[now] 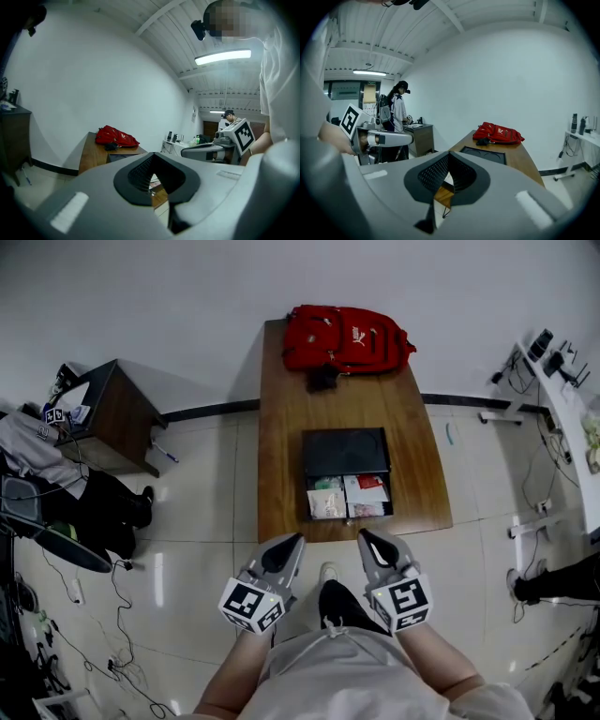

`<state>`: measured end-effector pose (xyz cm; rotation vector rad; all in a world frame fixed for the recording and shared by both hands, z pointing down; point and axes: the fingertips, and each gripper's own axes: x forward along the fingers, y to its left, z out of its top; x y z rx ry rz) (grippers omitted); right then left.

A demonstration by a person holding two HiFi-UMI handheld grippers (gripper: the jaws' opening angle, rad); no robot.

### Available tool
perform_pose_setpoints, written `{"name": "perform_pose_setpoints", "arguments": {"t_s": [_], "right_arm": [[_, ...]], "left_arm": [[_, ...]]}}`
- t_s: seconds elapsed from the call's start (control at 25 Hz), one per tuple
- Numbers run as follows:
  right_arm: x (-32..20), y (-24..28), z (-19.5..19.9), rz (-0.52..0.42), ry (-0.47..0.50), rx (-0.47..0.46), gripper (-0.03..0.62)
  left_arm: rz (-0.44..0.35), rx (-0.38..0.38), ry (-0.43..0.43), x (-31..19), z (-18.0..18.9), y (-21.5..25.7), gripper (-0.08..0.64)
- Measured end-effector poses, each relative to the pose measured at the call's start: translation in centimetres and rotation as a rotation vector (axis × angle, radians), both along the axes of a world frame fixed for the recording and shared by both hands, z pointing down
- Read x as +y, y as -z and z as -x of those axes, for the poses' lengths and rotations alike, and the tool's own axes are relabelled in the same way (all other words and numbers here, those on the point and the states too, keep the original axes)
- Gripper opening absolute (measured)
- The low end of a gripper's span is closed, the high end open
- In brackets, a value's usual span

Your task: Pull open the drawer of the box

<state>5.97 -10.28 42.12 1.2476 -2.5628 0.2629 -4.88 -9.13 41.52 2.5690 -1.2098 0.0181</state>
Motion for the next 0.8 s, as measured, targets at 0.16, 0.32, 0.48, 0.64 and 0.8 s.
{"name": "perform_pose_setpoints", "arguments": {"t_s": [0.16,0.32,0.48,0.64,0.8], "right_arm": [[5.6,0.7,1.0,-0.03,-0.007,-0.016,0.008],[11.7,1.6,1.9,-0.062,-0.017,-0.024,0.008],[17.6,2.1,2.8,-0.074,-0.019,-0.036,0.008],[21.7,3.5,3.0,-0.111,-0.036,-0.047,0.008],[24.0,4.5,2.5,-0.153,-0.031,-0.036,0.008]], "left_arm": [[-0.003,0.005,0.008,6.0,0.9,0.1,0.002],[-0.023,0.012,0.008,12.1,1.6,0.6,0.002],[-0.032,0.019,0.004,17.5,2.2,1.1,0.002],[-0.027,0.023,-0.005,21.8,2.4,1.7,0.002],[-0.045,0.066,-0.023,24.3,1.5,3.9,0.002]]}}
